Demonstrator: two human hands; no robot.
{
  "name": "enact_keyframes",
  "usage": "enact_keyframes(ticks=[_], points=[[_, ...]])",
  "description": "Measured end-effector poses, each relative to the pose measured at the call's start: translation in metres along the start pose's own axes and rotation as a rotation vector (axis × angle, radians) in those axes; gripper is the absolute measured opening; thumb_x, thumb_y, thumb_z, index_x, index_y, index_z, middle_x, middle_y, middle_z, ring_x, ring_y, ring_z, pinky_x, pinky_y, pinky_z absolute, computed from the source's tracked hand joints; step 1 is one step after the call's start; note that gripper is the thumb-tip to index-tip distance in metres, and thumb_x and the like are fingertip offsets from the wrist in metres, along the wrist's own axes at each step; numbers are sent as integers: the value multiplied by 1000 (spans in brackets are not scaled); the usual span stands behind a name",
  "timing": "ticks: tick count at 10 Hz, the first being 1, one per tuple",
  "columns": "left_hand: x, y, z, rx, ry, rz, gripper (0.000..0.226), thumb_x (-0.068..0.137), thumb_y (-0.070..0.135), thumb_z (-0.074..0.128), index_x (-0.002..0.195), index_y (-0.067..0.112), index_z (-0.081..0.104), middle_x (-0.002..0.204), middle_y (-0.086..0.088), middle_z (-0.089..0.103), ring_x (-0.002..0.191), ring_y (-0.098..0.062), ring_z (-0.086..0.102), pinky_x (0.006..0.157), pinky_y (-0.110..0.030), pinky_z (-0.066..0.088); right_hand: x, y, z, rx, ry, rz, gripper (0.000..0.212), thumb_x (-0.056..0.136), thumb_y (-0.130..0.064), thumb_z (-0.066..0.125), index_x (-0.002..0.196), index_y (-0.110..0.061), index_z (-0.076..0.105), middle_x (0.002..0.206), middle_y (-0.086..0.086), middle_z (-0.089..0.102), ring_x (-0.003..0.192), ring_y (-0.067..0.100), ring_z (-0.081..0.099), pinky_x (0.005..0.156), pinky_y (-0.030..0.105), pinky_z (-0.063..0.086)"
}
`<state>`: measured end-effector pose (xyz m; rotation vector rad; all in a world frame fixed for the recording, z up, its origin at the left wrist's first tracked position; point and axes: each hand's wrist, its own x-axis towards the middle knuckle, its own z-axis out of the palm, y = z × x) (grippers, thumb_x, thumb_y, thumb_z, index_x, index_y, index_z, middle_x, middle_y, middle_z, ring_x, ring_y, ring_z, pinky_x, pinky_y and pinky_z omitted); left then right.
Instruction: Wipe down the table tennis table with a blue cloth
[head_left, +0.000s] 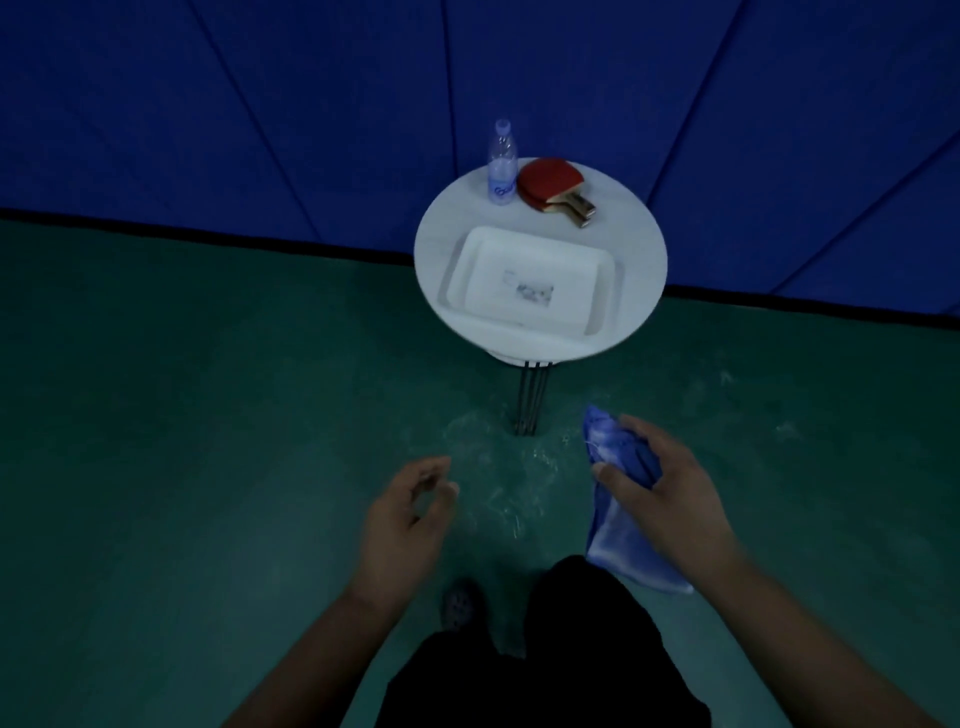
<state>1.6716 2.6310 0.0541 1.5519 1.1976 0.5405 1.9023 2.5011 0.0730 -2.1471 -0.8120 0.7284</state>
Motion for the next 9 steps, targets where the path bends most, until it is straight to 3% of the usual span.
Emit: enact_keyframes(ticks=[3, 4, 6, 7, 8, 9], points=[[216, 29, 59, 50, 11, 11, 33, 87, 5, 72, 105, 31, 66, 106, 10, 70, 96, -1, 65, 86, -12, 47, 227, -4, 27, 55, -21, 62, 50, 84, -25, 77, 130, -29, 57, 124, -9, 55, 112, 8, 52, 89, 16, 35], [278, 31, 82, 58, 12, 10, 37, 87, 8, 72, 103, 39, 63, 106, 13, 68, 96, 7, 61, 76, -5, 44, 305, 2, 49, 8, -54, 75, 53, 85, -26, 76, 134, -24, 56, 125, -1, 55, 114, 18, 55, 88, 17, 34], [378, 27, 110, 90, -38, -8, 29, 87, 10, 72, 109, 27, 64, 108, 4, 66, 84, 11, 57, 74, -3, 39, 438, 16, 100, -62, -143, 147, 55, 91, -30, 67, 142, -21, 49, 133, 8, 51, 117, 26, 54, 89, 22, 36], [419, 14, 120, 94, -77, -27, 28, 87, 10, 71, 112, 22, 66, 113, 2, 64, 101, 4, 57, 83, -3, 36, 488, 32, 129, -101, -152, 177, 54, 93, -31, 66, 143, -23, 47, 135, 8, 50, 117, 29, 55, 95, 29, 42], [440, 1, 122, 117, -108, -47, 28, 87, 9, 72, 114, 17, 68, 115, 0, 65, 105, -6, 59, 86, -4, 36, 511, 39, 150, -147, -184, 204, 56, 93, -31, 64, 145, -23, 44, 138, 8, 48, 121, 29, 53, 99, 35, 44], [451, -6, 122, 112, -119, -58, 29, 85, 7, 73, 113, 13, 68, 114, -2, 66, 104, -7, 59, 87, -5, 36, 526, 44, 156, -184, -234, 220, 61, 95, -32, 64, 149, -21, 39, 149, 9, 41, 132, 31, 45, 107, 35, 37]])
